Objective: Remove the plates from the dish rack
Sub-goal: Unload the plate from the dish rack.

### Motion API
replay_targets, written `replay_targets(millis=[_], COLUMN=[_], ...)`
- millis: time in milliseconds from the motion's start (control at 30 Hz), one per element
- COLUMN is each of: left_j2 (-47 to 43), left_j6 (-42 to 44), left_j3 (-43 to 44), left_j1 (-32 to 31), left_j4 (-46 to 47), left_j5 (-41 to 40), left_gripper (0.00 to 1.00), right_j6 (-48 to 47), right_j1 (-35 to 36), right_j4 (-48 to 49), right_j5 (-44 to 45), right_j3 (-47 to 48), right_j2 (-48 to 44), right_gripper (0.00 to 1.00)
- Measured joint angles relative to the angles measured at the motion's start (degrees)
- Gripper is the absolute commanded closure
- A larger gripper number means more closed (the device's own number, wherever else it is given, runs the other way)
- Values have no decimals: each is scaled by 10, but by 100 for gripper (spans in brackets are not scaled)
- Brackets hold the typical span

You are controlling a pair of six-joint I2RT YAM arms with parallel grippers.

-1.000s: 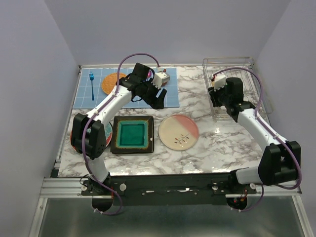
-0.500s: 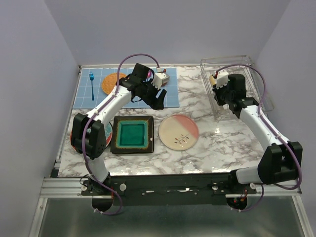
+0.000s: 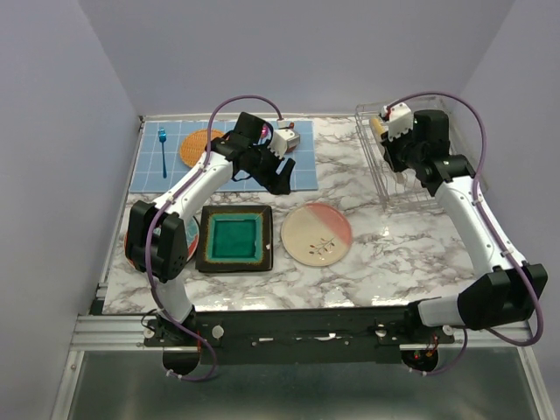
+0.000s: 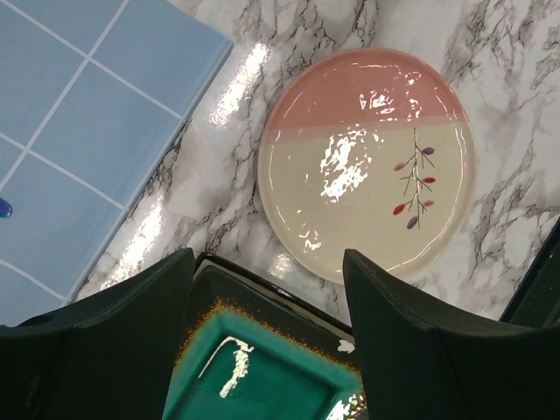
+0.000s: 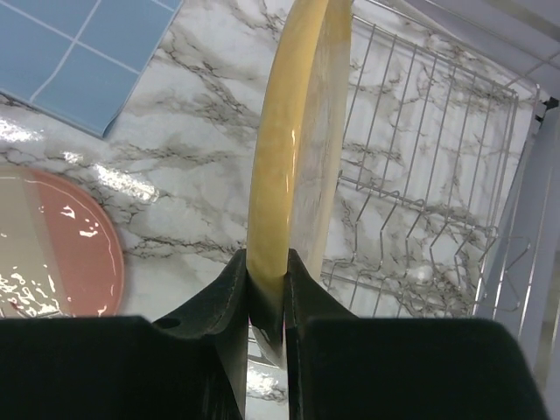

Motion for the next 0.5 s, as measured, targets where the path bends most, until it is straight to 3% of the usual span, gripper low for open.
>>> replay_targets(millis=[333,500], left_j2=[1,18], left_j6=[-1,-1], left_j3=[2,43], left_j1=[0,4], left_j4=[-4,-27], left_j5=[13,49], left_gripper=[23,23], right_j6=[-41,-101], right_j1=[1,14], right_j4=[-90,-132], right_j5=[0,18], right_j3=[114,149], right_j2=[-14,-26], right_gripper=[99,99])
